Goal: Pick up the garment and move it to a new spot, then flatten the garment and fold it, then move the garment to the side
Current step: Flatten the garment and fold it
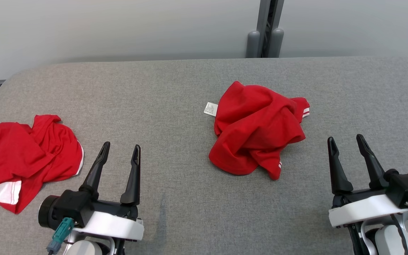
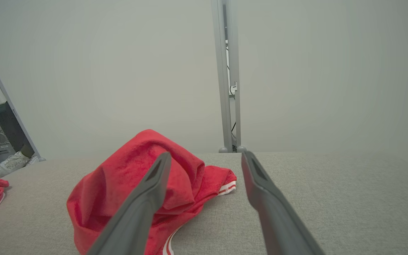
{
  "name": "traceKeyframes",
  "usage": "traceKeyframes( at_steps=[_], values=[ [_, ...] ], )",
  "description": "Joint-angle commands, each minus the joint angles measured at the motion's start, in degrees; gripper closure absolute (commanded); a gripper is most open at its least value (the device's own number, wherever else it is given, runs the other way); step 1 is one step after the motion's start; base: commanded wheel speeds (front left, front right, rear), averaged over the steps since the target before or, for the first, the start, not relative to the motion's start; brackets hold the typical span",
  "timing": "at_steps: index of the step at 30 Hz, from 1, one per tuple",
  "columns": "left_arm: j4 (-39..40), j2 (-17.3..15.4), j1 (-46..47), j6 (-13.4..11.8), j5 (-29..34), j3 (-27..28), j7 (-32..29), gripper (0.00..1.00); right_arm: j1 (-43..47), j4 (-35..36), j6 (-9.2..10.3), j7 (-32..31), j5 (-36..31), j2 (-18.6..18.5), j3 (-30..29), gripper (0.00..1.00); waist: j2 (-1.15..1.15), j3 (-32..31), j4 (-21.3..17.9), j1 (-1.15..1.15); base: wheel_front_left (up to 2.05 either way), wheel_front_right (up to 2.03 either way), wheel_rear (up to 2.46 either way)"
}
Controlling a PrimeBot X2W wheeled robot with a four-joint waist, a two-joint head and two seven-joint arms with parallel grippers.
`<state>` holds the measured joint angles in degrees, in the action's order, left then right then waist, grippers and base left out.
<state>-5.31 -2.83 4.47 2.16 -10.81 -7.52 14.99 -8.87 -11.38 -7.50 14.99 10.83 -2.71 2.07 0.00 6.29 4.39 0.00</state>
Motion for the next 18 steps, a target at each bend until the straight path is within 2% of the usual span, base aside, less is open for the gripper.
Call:
traceKeyframes(
  at_steps=[1,9,18],
  values=[
    [0.3,-0.2,0.3,0.2,-0.4,0.0,0.3,0.00,-0.4,0.0,0.02,0.3,0.2,-0.3,-0.2,0.00,0.00,0.0,0.0,0.00,0.00,0.00,0.00],
    [-2.5,-0.2,0.7,1.1,-0.6,-2.1,0.3,0.00,-0.6,-0.8,0.02,0.3,0.5,-0.3,0.2,0.00,0.00,0.0,0.0,0.00,0.00,0.00,0.00],
    [-3.2,-0.1,1.2,0.0,-1.8,-2.3,0.3,0.00,-0.9,-1.3,0.02,0.3,0.5,-0.3,0.3,0.00,0.00,0.0,0.2,0.00,0.00,0.00,0.00]
  ],
)
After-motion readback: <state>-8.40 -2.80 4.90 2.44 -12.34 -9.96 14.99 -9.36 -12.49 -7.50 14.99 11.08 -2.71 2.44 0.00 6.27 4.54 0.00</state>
